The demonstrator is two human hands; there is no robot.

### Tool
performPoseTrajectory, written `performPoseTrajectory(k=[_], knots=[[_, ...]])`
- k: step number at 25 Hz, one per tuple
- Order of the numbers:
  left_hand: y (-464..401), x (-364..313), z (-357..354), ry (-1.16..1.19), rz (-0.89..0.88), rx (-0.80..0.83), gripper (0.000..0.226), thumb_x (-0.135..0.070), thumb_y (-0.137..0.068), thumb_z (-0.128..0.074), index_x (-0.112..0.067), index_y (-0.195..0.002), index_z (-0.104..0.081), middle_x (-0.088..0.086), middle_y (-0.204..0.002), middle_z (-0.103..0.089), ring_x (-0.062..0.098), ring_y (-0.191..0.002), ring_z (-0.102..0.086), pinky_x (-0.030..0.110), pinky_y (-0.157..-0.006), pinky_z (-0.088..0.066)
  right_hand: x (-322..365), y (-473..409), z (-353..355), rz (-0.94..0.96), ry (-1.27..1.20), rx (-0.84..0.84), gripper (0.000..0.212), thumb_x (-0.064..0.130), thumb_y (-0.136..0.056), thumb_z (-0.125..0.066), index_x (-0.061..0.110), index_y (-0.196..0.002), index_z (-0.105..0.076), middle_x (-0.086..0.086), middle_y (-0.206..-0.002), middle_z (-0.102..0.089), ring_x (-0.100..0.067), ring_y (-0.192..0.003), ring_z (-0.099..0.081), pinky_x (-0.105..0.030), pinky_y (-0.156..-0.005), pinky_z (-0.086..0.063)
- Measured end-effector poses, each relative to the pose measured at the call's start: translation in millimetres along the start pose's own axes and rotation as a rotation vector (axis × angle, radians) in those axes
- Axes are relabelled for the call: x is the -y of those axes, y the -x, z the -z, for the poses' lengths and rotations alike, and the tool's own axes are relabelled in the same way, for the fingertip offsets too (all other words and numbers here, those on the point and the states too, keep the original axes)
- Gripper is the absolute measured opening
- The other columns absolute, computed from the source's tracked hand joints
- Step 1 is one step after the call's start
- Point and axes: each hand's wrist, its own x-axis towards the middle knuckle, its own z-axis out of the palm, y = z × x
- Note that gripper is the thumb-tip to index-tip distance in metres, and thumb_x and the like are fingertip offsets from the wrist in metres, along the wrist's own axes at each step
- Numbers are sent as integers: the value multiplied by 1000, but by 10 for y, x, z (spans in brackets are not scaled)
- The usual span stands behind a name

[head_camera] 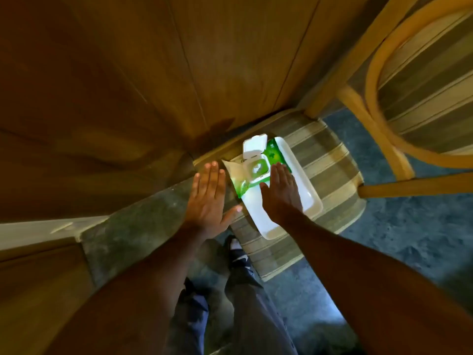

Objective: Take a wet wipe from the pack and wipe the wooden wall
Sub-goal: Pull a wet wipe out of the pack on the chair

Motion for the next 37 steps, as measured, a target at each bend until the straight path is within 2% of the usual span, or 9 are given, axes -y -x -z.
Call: performPoseTrajectory(k=[5,10,17,20,24,28,32,35,37], knots=[[-73,177,-72,-15,58,-27,99,-74,-93,-24,0,-158,-14,25,-167,-12,38,-156,-7,54,-124,-4,217,-395,-265,-190,-148,-36,31,22,-100,-47,5,-116,-68,-20,-110,-70,-35,-104,-66,-38,-88,-50],[-37,434,-45,-25,90,-33,98,-75,-93,-17,-1,-158,-12,23,-168,-12,37,-156,-8,57,-124,-10,296,-734,-363,-557,-355,9,29,23,-92,-56,6,-102,-77,-18,-102,-76,-34,-97,-69,-30,-79,-49],[96,527,349,-5,105,-18,98,-73,-93,-11,-1,-158,-14,23,-168,-8,34,-156,0,56,-124,-9,298,-554,-156,-586,-490,-39,34,27,-87,-52,1,-77,-71,-19,-77,-69,-35,-76,-64,-31,-67,-39],[157,573,601,10,108,-77,97,-73,-93,-9,-1,-159,-14,22,-169,-7,31,-154,5,55,-123,-5,338,-477,-16,-645,-589,-44,32,29,-84,-48,5,-80,-69,-17,-80,-68,-36,-82,-64,-30,-71,-37],[139,732,611,-29,88,-57,98,-73,-93,-7,-1,-159,-13,22,-169,-7,35,-156,-2,57,-124,-9,274,-616,-165,-490,-415,90,29,29,-88,-62,6,-104,-71,-14,-100,-72,-31,-93,-65,-30,-78,-41],[72,728,448,-32,85,-34,97,-73,-93,-11,-1,-159,-9,22,-169,-4,35,-156,0,55,-124,-7,198,-654,-230,-453,-348,74,23,24,-80,-62,4,-78,-73,-15,-75,-71,-34,-75,-66,-32,-65,-44],[126,591,691,53,107,-28,100,-77,-90,1,-5,-160,-1,16,-167,11,30,-155,13,48,-124,5,402,-494,441,-582,-972,-191,17,22,-82,-61,17,-70,-70,-2,-65,-68,-28,-70,-67,-39,-65,-58],[155,464,1382,206,135,-167,96,-74,-92,-4,-8,-161,-4,11,-168,10,28,-157,8,47,-126,2,879,-320,1280,-504,-1378,-119,19,22,-86,-66,29,-72,-77,4,-67,-73,-14,-62,-69,-28,-53,-54],[271,424,1969,333,188,-326,84,-65,-98,-19,-10,-161,-16,9,-170,-8,26,-158,-5,42,-126,-2,1323,-199,1793,-343,-1449,-53,21,19,-90,-66,28,-76,-79,0,-72,-75,-9,-58,-69,-25,-51,-53]])
